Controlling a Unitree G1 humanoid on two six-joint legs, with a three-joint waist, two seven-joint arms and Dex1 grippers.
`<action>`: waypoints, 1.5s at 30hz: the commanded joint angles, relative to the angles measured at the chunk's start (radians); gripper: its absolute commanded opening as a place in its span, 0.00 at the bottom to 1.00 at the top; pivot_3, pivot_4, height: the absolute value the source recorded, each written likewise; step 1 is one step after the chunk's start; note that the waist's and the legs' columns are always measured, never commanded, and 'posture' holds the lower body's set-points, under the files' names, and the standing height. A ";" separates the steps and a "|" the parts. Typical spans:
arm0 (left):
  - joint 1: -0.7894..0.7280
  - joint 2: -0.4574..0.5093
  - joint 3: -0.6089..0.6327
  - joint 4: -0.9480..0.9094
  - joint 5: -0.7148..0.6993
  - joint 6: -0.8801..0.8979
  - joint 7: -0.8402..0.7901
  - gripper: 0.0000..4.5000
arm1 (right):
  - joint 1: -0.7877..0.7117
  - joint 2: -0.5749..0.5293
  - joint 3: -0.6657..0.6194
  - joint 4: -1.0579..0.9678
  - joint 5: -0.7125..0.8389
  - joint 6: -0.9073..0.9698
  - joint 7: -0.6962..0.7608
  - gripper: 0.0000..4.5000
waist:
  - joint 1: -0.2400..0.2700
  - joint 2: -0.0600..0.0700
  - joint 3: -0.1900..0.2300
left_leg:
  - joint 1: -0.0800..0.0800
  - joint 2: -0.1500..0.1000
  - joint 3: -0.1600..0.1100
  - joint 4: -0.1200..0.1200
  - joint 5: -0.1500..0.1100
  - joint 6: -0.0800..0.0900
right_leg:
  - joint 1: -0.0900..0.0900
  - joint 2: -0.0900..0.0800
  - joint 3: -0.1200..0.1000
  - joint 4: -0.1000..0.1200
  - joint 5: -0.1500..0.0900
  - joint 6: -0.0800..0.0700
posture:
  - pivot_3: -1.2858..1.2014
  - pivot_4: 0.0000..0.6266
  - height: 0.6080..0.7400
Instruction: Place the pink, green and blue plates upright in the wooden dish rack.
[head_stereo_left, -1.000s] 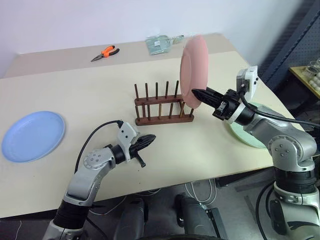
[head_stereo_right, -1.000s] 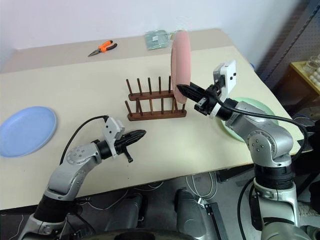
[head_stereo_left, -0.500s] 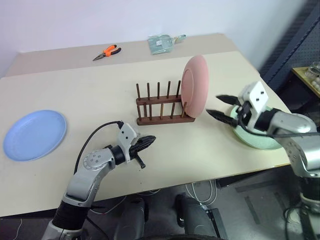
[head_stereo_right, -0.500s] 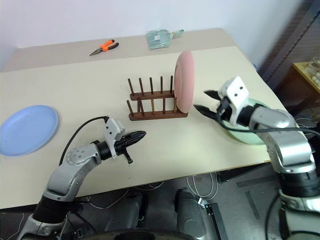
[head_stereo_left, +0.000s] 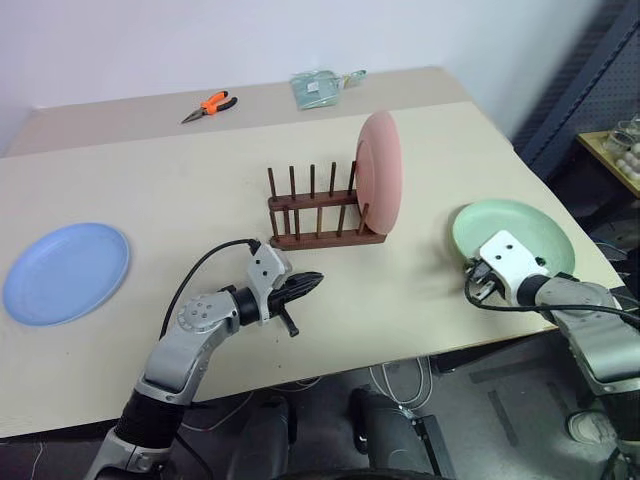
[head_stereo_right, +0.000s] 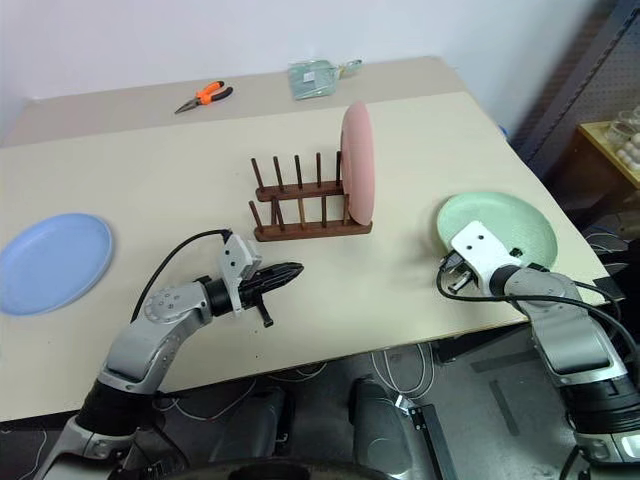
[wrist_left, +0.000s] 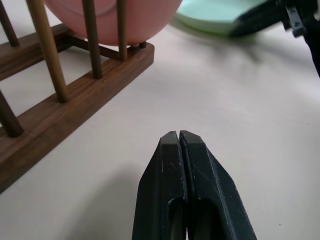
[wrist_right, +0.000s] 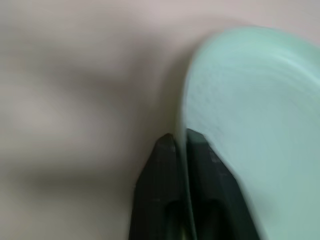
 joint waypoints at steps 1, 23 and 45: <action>-0.003 0.009 0.012 -0.016 -0.003 -0.022 -0.007 0.00 | -0.037 -0.003 -0.060 -0.049 0.006 -0.012 0.003 0.01 | 0.001 0.000 0.000 | 0.000 0.000 0.000 0.000 0.000 0.000 | 0.000 0.000 0.000 0.000 0.000 0.000 | 0.52 0.24 0.99; 0.037 -0.018 0.128 0.057 0.034 -0.184 0.111 0.00 | -0.463 0.677 -0.079 -0.295 1.257 0.126 -0.548 0.01 | -0.008 0.002 0.001 | 0.000 0.005 -0.001 -0.002 -0.001 0.002 | -0.001 0.000 -0.003 0.001 0.002 -0.005 | 0.52 0.24 0.99; 0.059 -0.019 0.123 0.026 0.005 -0.145 0.097 0.00 | -0.568 0.682 -0.039 -0.107 0.991 0.117 -0.523 0.44 | -0.005 0.002 0.001 | -0.003 0.005 0.002 -0.002 -0.001 0.002 | -0.004 0.002 -0.003 0.002 0.003 -0.005 | 0.52 0.24 0.99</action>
